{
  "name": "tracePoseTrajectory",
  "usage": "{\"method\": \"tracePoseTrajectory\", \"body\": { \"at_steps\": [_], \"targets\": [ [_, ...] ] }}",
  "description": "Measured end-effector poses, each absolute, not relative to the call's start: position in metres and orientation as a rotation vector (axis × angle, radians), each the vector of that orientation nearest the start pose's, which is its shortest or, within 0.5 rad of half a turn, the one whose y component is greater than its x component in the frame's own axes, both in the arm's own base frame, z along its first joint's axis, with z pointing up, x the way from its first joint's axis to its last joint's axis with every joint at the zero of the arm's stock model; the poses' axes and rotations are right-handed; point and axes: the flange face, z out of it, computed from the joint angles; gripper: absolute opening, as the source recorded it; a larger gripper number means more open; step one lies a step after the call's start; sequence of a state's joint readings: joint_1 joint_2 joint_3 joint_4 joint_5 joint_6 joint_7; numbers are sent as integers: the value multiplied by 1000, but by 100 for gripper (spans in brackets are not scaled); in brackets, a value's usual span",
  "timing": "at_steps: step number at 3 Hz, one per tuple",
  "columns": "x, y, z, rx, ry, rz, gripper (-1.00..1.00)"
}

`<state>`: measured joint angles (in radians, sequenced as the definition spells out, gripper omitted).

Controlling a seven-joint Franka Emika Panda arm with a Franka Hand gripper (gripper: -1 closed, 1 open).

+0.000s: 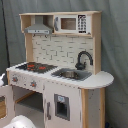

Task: Play with the kitchen

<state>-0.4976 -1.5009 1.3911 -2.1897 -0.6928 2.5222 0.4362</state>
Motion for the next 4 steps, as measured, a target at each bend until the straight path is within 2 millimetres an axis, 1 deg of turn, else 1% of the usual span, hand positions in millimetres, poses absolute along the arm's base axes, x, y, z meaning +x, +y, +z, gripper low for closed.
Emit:
{"method": "tracePoseTrajectory", "body": {
  "at_steps": [1, 2, 3, 4],
  "targets": [
    [190, 512, 396, 1024, 838, 1314, 100],
    [192, 498, 370, 1071, 831, 1341, 100],
    [198, 479, 356, 1129, 812, 1381, 100],
    [209, 459, 349, 1193, 802, 1410, 100]
  ]
}}
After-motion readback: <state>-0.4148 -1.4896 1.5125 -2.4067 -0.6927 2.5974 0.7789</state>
